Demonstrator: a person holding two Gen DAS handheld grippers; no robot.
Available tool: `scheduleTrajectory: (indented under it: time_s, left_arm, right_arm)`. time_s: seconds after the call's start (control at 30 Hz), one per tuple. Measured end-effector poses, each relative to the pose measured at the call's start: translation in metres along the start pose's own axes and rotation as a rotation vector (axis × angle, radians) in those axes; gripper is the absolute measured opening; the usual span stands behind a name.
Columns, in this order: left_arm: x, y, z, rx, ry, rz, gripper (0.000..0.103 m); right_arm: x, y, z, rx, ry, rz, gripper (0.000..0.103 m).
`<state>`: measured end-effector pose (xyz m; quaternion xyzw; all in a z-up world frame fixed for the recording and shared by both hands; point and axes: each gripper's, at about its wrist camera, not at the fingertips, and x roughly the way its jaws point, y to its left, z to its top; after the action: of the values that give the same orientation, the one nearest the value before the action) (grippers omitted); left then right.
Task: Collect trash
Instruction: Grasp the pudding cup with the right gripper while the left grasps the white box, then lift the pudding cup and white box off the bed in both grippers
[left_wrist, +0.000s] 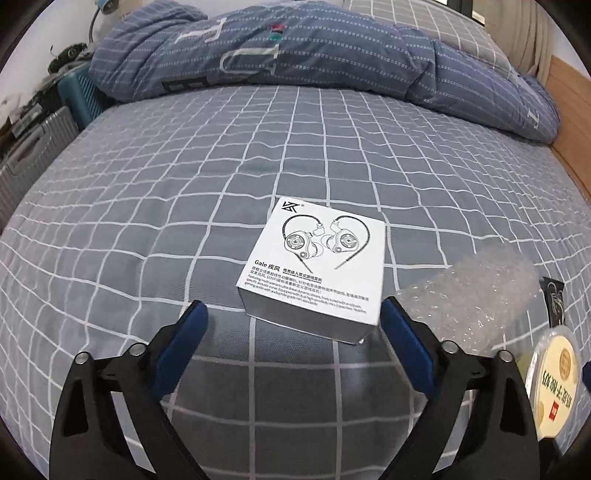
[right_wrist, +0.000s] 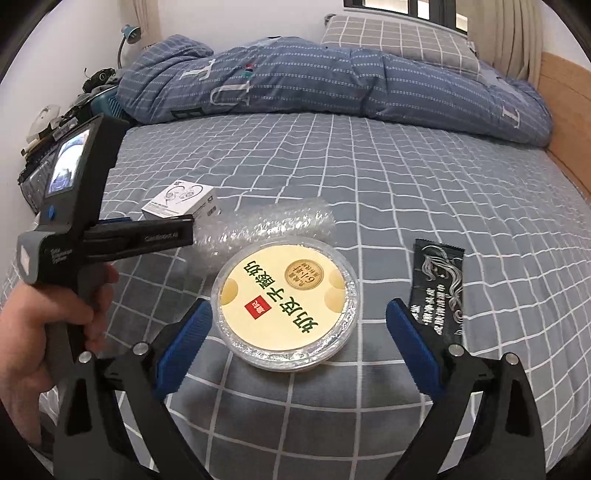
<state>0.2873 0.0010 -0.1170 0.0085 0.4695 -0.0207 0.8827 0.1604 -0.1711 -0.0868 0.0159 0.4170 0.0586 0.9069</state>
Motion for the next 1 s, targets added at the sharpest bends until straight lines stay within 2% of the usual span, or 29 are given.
scheduleTrajectory:
  time_s: [0.23, 0.4, 0.47, 0.53, 0.83, 1.0]
  left_arm:
    - [0.003, 0.002, 0.003, -0.009, -0.003, -0.015, 0.088]
    - [0.008, -0.002, 0.004, -0.005, 0.005, -0.035, 0.074]
    - [0.007, -0.005, 0.003, 0.006, -0.002, -0.024, 0.074]
    - [0.008, -0.005, 0.002, 0.01, -0.003, -0.021, 0.073]
    - [-0.006, 0.001, 0.0, -0.009, -0.023, -0.035, 0.073]
    - [-0.02, 0.004, -0.002, -0.001, -0.044, -0.029, 0.072]
  right_arm:
    - [0.002, 0.01, -0.003, -0.022, 0.003, 0.012, 0.091]
    - [0.002, 0.013, -0.004, -0.031, 0.001, 0.008, 0.09]
    - [0.001, 0.013, -0.003, -0.03, -0.003, -0.003, 0.083]
    - [0.002, 0.013, -0.003, -0.039, -0.003, -0.023, 0.08]
    - [0.007, 0.011, -0.003, -0.037, 0.007, -0.043, 0.085]
    - [0.019, 0.007, -0.003, 0.004, 0.049, -0.037, 0.086]
